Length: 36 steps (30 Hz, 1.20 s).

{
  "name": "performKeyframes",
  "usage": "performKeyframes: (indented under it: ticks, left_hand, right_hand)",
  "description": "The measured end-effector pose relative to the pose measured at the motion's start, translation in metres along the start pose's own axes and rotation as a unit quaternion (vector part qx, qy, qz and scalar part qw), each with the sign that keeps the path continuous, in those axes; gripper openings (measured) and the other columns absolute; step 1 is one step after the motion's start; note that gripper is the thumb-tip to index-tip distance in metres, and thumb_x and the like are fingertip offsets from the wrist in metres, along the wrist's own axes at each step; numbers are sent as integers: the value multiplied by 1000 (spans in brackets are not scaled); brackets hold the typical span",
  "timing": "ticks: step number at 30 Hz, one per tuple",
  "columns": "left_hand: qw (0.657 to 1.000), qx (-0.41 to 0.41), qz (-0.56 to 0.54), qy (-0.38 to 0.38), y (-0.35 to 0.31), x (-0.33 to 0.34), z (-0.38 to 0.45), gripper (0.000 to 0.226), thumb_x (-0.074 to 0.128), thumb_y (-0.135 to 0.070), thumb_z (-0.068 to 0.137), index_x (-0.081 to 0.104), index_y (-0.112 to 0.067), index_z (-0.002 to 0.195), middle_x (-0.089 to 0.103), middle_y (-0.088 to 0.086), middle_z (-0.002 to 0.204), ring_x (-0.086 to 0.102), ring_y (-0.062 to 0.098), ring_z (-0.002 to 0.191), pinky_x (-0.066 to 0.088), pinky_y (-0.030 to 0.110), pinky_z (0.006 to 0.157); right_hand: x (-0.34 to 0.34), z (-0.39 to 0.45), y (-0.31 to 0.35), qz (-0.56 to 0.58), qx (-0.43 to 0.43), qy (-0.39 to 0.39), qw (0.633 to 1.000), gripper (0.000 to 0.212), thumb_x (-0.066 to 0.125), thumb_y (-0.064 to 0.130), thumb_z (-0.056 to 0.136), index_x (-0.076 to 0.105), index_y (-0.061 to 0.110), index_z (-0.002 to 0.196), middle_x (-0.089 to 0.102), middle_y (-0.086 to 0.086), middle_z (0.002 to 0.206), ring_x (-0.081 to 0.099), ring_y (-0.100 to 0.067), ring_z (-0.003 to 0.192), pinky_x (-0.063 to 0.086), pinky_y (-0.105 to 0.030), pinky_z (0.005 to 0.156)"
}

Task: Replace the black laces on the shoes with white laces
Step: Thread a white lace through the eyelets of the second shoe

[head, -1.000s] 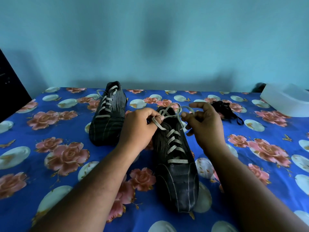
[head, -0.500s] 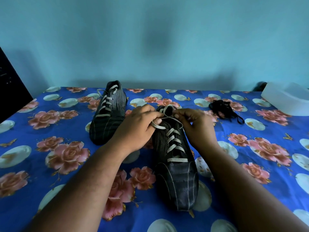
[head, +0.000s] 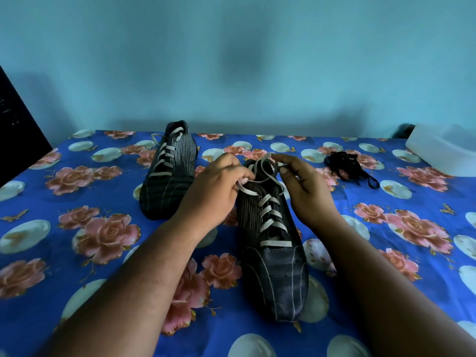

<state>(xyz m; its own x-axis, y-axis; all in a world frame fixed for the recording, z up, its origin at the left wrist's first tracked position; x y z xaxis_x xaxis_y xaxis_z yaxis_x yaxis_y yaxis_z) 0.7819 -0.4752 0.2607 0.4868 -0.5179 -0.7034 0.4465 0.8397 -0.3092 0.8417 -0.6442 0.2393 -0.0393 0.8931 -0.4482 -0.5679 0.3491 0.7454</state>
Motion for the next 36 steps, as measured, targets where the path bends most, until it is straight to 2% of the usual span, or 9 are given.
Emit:
performKeyframes:
  ticks: [4,10,13,15,19,22,26,31,36]
  left_hand:
    - [1000,8,26,6,-2,3,-1,37,64,12,87,74,-14,112,58,1,101,59,22,92,57,45,71]
    - [994,-55,-81,-52,3,-4,2,33,70,-2,90,73,-17,120,71,-5,101,66,14,95,56,36,85]
    - [967,-139,-209,-46,15,-2,1,43,70,-2,91,69,-23,128,73,-14,97,68,1,93,54,23,89]
    - [959,-152,-238,-30,17,-1,0,46,66,2,93,66,-26,129,73,-14,100,68,-1,97,53,19,92]
    - [965,-144,-219,-33,19,-1,-1,36,64,3,94,70,-15,125,75,-12,103,69,-2,102,55,25,95]
    - [970,-130,-199,-55,20,4,-1,27,74,-3,90,75,-12,115,77,-4,103,72,4,98,60,38,89]
    - [971,-137,-162,-105,29,0,-3,17,81,-22,84,79,-15,100,76,-5,93,71,12,88,60,41,77]
    - [998,-55,-9,-33,13,4,-3,30,54,-25,90,79,-24,106,69,-5,103,62,24,97,52,47,82]
    - [996,-27,85,-5,7,6,-8,41,43,-19,87,74,-25,113,63,-2,116,57,28,107,45,48,86]
  right_hand:
    - [0,0,-5,56,36,-8,998,35,51,15,106,54,22,140,64,18,121,56,20,107,40,-4,88]
    - [2,0,-4,127,47,-11,991,28,49,14,106,65,15,130,72,7,118,64,-2,115,47,-20,102]
    - [1,-2,5,60,13,-5,998,26,55,23,105,70,20,125,72,16,116,63,6,113,46,-13,95]
    - [4,-3,12,-30,-38,8,999,27,55,31,104,73,21,121,71,17,115,63,5,111,49,-20,92]
    - [15,-6,10,-170,-69,52,982,54,32,55,102,76,23,106,70,14,95,52,-16,109,42,-54,95]
    - [13,-5,10,-173,-78,43,981,53,31,55,102,77,29,104,64,10,108,48,-20,111,38,-47,98]
    - [-1,-2,9,-73,-58,-5,996,37,46,43,99,76,20,95,63,4,100,57,-18,102,45,-37,92]
    - [-9,-4,7,-46,-66,-26,996,34,51,40,99,73,15,96,65,3,94,58,-16,95,48,-38,82]
    - [2,-7,9,-86,-124,32,988,29,48,34,104,74,21,109,65,8,105,59,-13,104,46,-38,93]
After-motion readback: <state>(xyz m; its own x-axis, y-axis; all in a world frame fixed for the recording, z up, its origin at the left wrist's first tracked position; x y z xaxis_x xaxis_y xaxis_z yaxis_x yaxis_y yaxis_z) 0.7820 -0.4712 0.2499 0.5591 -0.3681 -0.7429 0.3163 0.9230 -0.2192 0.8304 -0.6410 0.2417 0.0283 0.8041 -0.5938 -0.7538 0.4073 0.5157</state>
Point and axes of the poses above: each hand's wrist, its own z-axis towards the middle knuckle, its own x-axis out of the palm, y = z × x, the point moved 8 cm from there along z, towards the middle knuckle
